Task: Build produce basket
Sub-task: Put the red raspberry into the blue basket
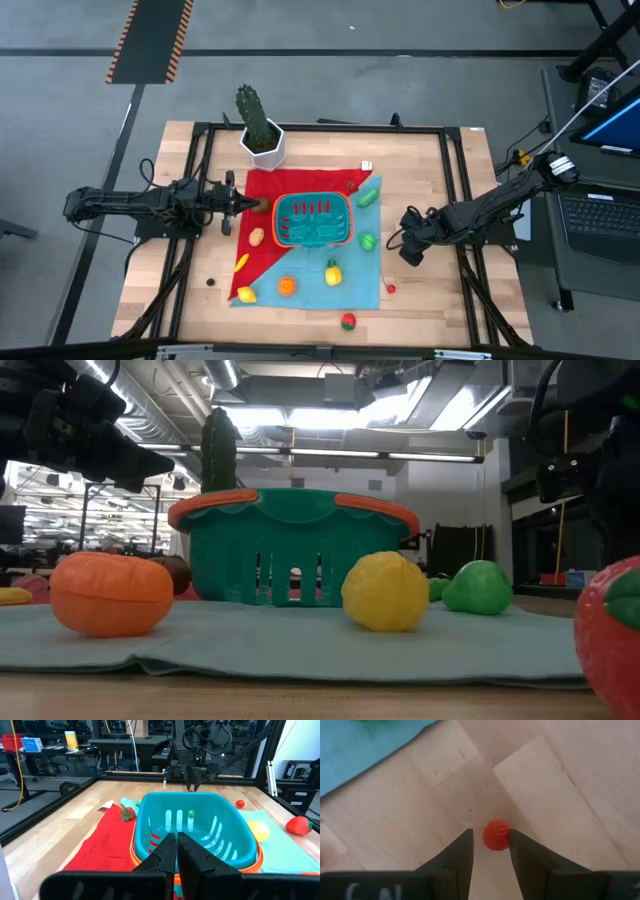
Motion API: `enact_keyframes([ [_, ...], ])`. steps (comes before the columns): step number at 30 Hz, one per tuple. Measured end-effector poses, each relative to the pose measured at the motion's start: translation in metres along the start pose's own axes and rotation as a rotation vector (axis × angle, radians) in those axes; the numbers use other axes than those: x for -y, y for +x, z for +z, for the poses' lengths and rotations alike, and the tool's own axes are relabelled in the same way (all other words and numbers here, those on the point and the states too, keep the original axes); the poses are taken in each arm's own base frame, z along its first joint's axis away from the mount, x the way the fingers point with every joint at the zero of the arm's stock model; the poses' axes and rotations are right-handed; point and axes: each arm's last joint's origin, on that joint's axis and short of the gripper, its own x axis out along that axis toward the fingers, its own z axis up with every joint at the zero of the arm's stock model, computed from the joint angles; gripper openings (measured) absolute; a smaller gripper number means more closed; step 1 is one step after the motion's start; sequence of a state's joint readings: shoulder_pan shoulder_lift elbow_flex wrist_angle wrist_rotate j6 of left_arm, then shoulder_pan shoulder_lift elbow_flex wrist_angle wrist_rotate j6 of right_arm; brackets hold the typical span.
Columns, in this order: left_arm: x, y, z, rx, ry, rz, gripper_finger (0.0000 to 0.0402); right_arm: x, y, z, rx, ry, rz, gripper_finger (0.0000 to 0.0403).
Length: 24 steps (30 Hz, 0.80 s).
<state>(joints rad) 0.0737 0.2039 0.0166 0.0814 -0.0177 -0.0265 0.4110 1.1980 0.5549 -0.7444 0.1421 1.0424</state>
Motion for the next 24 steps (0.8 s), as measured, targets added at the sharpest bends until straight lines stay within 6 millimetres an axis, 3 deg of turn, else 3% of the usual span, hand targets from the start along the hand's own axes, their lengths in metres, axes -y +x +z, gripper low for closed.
enact_keyframes([
  [24,0.0000,0.0000,0.0000,0.000,0.000,0.001,0.0008,-0.0034,0.0002,0.0033,0.060,-0.087,0.018,0.0127],
])
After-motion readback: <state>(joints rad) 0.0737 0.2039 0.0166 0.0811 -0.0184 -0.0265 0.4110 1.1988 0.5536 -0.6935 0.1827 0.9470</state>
